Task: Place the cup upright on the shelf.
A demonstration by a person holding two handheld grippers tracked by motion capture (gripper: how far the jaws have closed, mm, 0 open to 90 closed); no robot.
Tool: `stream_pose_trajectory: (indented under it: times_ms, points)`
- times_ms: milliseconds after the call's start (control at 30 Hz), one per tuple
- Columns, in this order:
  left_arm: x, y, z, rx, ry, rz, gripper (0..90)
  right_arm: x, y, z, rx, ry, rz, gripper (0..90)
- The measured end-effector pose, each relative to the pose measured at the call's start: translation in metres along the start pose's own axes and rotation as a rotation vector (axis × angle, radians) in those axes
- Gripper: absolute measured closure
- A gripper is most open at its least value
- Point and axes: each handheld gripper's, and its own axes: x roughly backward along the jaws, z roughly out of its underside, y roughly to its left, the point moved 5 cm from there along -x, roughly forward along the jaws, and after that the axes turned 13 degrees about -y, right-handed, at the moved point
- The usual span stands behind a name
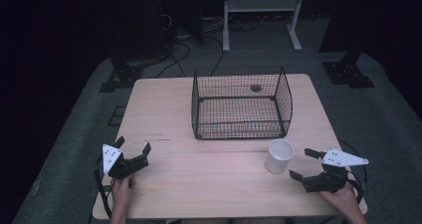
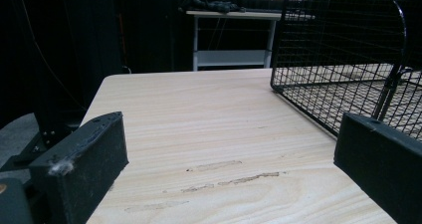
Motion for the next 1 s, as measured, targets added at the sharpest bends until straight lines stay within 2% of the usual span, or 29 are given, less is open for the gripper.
stream_pose_trajectory:
  times_ms: [133,433,767,867,1000]
  points:
    - [0.0,0.0,0.0,0.0,0.0,0.0,0.0,-0.005,0.004,-0.004,0.019,0.015,-0.011,2.4]
    - [0.0,0.0,0.0,0.0,0.0,0.0,0.0,-0.017,0.008,-0.008,0.028,0.029,-0.04,2.4]
    - [0.0,0.0,0.0,0.001,0.0,0.0,0.0,-0.029,0.005,-0.012,0.028,0.048,-0.053,2.4]
    - [0.0,0.0,0.0,0.0,-0.001,0.001,0.0,-0.036,0.006,-0.015,0.034,0.045,-0.072,2.4]
    - [0.0,0.0,0.0,0.0,0.0,0.0,0.0,-0.042,0.002,-0.011,0.026,0.071,-0.06,2.4]
